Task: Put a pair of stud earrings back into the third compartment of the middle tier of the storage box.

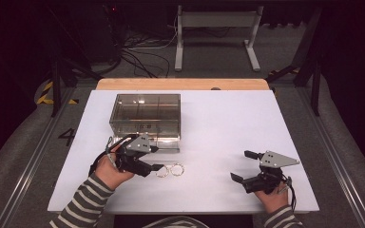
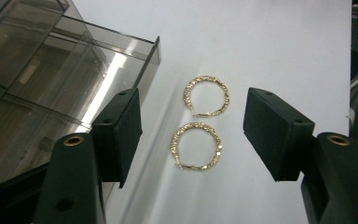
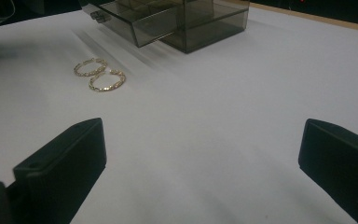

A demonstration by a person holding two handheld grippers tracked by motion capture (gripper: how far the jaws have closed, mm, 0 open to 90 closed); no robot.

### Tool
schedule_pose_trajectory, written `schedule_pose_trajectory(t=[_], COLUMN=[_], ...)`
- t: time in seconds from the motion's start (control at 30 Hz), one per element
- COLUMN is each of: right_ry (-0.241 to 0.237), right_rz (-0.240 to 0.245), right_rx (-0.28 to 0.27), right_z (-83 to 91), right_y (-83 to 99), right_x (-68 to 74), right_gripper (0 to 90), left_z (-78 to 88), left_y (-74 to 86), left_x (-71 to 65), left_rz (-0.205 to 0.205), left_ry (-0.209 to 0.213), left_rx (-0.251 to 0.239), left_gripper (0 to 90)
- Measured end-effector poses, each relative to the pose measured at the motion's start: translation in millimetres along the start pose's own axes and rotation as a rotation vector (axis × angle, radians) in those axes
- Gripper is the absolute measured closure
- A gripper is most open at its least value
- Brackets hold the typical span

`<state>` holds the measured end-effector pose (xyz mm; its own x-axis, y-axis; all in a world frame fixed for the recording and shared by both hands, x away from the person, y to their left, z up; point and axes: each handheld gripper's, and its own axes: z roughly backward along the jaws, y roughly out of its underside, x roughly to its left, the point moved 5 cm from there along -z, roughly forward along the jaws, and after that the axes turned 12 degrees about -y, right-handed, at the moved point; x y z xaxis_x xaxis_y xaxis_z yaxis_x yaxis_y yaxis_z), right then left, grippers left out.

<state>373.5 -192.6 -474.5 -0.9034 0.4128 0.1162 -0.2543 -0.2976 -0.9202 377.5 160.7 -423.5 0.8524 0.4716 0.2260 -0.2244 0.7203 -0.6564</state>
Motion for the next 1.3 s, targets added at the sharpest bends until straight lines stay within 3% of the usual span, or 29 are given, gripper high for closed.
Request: schedule_pose_trajectory(t=[0.07,0.2,0.67,0.83,1.3], right_ry=[0.000,-0.002,-0.005,-0.007,-0.013], right_rz=[0.001,0.001,0.005,0.005,0.007], right_rx=[0.000,0.002,0.006,0.007,0.005], right_z=[0.1,-0.3,-0.8,-0.8,-0.9], right_y=[0.1,0.0,0.1,0.1,0.0], right_x=[0.0,0.1,0.8,0.9,1.3], right_gripper=[1.5,1.5,1.5,1.5,1.5], left_z=[-3.3,-9.0,-23.6,-29.8,-42.3], left_y=[1.6,3.0,7.7,11.4,18.8], left_x=[-5.1,-12.6,-24.7,-27.7,-30.0], left_rz=[-0.004,-0.015,-0.022,-0.044,-0.049], left_ry=[0.002,0.023,0.064,0.063,0.063], left_rx=[0.025,0.031,0.085,0.102,0.166], left_gripper=[39.2,39.5,48.8,54.7,68.8])
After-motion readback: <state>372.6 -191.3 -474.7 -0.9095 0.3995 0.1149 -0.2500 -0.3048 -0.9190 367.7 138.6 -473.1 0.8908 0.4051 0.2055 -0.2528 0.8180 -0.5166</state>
